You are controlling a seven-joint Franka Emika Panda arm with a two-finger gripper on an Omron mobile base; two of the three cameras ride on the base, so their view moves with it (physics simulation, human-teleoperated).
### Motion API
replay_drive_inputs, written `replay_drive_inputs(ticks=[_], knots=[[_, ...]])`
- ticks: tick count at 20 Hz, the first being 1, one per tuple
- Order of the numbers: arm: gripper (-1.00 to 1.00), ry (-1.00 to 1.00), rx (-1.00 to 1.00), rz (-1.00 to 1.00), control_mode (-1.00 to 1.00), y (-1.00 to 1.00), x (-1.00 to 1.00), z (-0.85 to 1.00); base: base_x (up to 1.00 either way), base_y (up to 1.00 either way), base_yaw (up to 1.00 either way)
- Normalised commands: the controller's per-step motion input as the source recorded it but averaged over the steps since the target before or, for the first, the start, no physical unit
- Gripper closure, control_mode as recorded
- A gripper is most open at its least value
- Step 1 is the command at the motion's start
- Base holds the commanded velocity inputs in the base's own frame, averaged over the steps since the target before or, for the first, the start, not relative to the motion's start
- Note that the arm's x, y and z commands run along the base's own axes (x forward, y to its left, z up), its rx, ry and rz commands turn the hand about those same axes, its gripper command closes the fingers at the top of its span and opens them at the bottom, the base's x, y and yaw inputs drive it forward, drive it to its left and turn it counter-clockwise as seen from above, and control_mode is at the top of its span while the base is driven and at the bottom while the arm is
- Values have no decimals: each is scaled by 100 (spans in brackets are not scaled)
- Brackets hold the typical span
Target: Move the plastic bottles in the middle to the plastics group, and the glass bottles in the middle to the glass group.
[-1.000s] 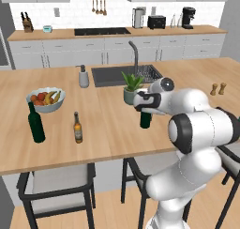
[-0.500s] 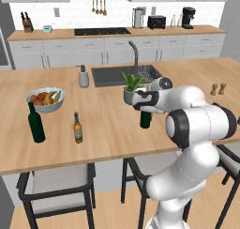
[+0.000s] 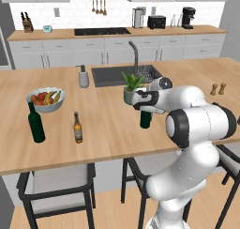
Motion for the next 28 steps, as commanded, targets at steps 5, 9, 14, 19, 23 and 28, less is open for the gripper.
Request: replay_drive_inputs(ticks=[5,9,14,19,23,28], knots=[[100,0,0,0,-100,0,0,0,0,0,0],[100,0,0,0,-100,0,0,0,0,0,0],[100,0,0,0,-100,0,0,0,0,0,0],[100,-1,0,0,-100,0,0,0,0,0,0],[100,-2,0,0,-100,0,-26,13,0,0,0],[100,0,0,0,-100,5,-63,42,0,0,0]])
